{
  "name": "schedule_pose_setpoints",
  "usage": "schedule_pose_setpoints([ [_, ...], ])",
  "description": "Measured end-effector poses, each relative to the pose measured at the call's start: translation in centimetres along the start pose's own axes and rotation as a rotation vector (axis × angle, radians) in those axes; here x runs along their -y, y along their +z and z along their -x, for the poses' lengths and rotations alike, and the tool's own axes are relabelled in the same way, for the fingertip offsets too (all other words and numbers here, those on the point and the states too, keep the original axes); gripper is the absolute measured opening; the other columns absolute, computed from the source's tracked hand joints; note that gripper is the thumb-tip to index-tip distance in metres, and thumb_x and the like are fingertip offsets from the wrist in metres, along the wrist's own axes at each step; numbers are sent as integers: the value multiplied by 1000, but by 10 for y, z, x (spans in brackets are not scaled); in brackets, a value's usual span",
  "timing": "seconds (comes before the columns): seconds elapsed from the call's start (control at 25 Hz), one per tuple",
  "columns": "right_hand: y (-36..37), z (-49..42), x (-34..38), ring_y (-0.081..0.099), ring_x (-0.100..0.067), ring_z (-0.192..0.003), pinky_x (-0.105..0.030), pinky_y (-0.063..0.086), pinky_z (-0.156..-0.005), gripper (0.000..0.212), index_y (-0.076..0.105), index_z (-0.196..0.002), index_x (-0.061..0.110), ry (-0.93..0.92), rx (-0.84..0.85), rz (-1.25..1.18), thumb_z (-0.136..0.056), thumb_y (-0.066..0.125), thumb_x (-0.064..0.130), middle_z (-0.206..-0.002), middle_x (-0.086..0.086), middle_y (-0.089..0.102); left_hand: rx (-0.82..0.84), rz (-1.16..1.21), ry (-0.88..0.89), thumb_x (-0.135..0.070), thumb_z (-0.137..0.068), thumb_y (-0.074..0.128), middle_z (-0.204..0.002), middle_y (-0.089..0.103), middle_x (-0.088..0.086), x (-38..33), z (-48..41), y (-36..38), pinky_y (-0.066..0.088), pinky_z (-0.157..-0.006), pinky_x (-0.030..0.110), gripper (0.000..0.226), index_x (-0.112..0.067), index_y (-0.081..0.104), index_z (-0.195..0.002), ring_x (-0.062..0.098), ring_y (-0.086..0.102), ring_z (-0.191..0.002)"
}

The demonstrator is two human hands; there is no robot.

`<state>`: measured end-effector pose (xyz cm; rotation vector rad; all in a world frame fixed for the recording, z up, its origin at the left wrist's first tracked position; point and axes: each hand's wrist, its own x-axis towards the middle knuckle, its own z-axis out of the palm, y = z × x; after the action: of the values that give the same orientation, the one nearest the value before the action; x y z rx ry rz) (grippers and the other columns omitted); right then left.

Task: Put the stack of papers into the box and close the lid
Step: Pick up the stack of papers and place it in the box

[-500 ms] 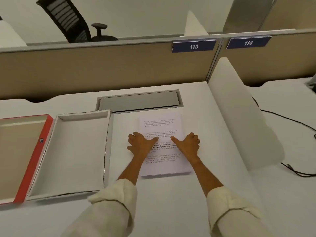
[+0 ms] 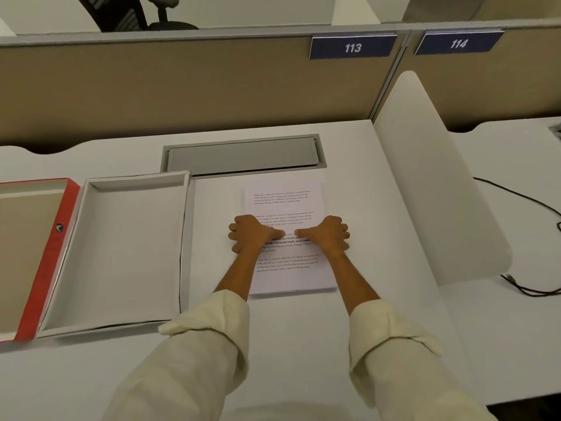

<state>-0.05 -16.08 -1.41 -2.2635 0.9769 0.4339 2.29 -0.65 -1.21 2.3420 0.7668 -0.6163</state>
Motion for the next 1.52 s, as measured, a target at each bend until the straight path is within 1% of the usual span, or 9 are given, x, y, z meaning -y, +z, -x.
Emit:
schedule_pose_setpoints([
  [0.28,-5,-6,7,47,-33,-117,-46,43,-95,87,48,-120,11,-4,31,39,-53,87,51,-128,-16,48,31,-30,9,-57,-48,87,-132,50,14,1,-13,-1,43,-96,43,101,-11,43,-127,30,48,-122],
  [0.56,-3,-4,10,59,-32,-108,-47,51,-93,95,34,-119,9,-36,31,-112,-50,92,38,-122,-15,56,-16,-41,11,-54,-53,87,-133,49,14,-2,-4,0,42,-102,45,98,-11,41,-128,31,48,-123],
  [0.68,-4,-3,7,56,-34,-114,-47,43,-97,92,32,-123,9,-30,45,-124,-56,90,36,-123,-14,56,-6,94,97,-45,-54,89,-126,54,13,1,0,1,50,-93,40,95,-9,38,-126,28,58,-112],
  [0.8,-4,-2,4,52,-36,-119,-48,41,-100,89,43,-122,7,-25,31,-126,-55,89,41,-126,-16,56,6,246,104,-38,-56,90,-123,58,14,9,1,-2,55,-91,40,96,-6,33,-127,30,62,-109],
  [0.92,-4,-4,0,62,-34,-107,-41,53,-89,71,58,-109,4,-78,45,-163,-56,90,39,-117,-16,65,77,337,149,-27,-69,85,-123,63,15,17,2,-5,55,-85,37,68,-4,49,-121,32,65,-106],
  [1.0,-4,-1,-1,65,-33,-101,-34,54,-79,63,60,-106,0,-119,44,-201,-60,89,32,-115,-18,65,100,351,168,-24,-73,82,-121,65,16,18,4,-8,55,-81,36,53,-5,57,-115,32,67,-103],
  [1.28,-22,24,7,62,-34,-107,-33,52,-80,72,40,-116,-3,-176,-18,-293,-66,86,20,-120,-21,59,-30,390,230,-25,-71,84,-118,66,15,9,26,-22,56,-79,37,52,-4,54,-109,32,68,-100],
  [1.4,-39,38,15,61,-34,-107,-35,52,-82,68,41,-113,-3,-284,-132,-347,-66,86,16,-119,-20,60,-149,483,322,-26,-69,85,-114,67,11,2,41,-36,58,-79,37,56,-5,54,-110,28,68,-95],
  [1.52,-49,54,19,62,-31,-102,-34,55,-79,57,44,-108,6,-402,-245,-510,-68,84,14,-115,-16,61,-202,678,452,-25,-73,82,-107,64,4,-3,60,-46,57,-67,21,51,-11,51,-111,19,64,-85],
])
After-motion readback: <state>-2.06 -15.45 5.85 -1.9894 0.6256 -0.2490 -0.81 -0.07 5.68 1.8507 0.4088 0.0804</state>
